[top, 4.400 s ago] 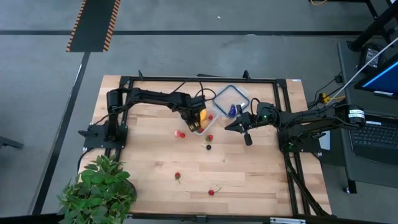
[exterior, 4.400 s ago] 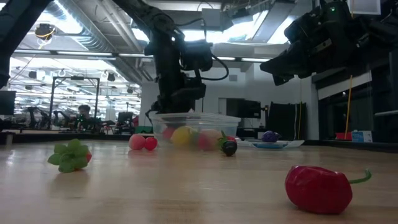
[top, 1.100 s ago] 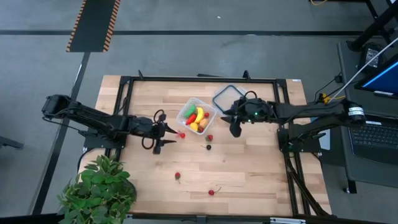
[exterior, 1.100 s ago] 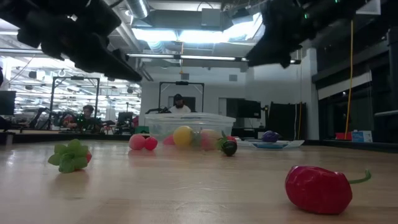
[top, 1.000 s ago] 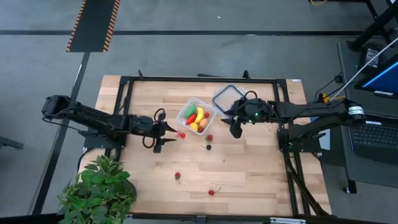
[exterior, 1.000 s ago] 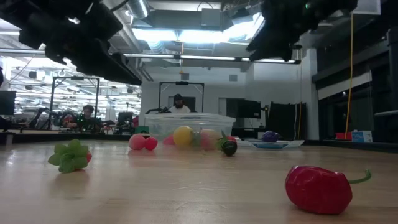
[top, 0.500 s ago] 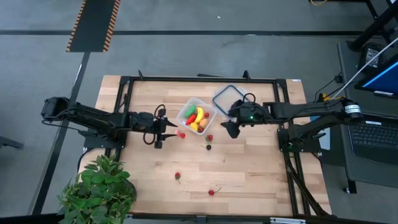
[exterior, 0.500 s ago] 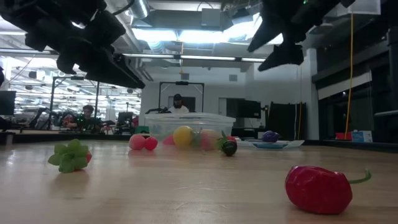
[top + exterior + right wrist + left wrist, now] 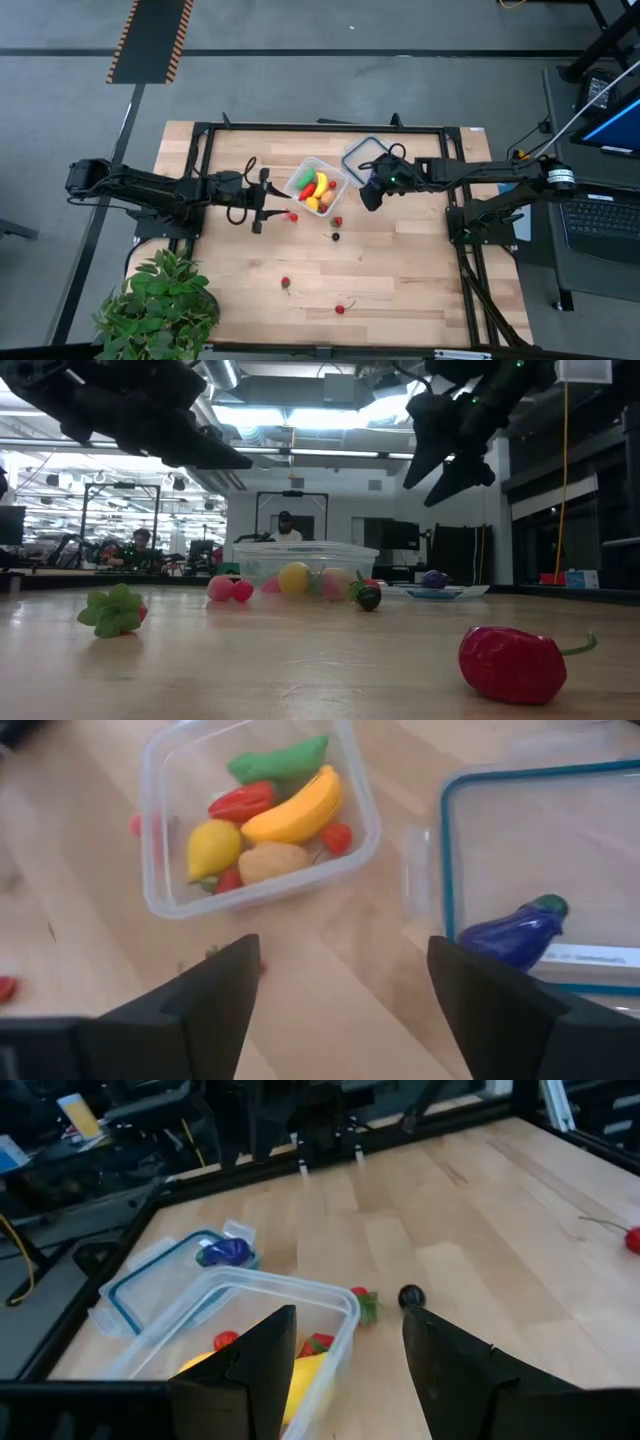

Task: Pick and placing Produce into tupperware
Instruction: Put the purple eggplant into the transparent container

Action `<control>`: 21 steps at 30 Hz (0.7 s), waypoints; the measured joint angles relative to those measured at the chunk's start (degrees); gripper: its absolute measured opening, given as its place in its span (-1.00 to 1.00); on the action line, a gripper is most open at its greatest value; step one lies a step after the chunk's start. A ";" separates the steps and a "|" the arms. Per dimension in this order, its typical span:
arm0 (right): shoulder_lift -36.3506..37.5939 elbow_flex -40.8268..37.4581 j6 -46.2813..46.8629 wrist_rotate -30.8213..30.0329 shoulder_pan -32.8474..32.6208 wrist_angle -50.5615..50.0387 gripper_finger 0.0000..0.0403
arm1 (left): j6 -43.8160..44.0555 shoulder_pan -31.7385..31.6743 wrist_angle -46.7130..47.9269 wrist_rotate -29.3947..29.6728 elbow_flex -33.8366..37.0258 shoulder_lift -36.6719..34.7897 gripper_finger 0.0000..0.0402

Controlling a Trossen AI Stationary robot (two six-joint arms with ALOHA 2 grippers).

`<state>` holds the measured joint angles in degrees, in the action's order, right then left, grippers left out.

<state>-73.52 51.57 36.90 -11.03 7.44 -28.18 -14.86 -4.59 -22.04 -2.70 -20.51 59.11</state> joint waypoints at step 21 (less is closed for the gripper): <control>-16.47 18.77 3.86 1.60 7.45 -22.61 0.35 | 2.74 -2.63 -0.59 0.17 0.00 0.00 -0.11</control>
<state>-89.99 70.34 40.76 -9.43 14.89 -50.80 -12.12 -7.22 -22.63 -2.52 -20.51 59.11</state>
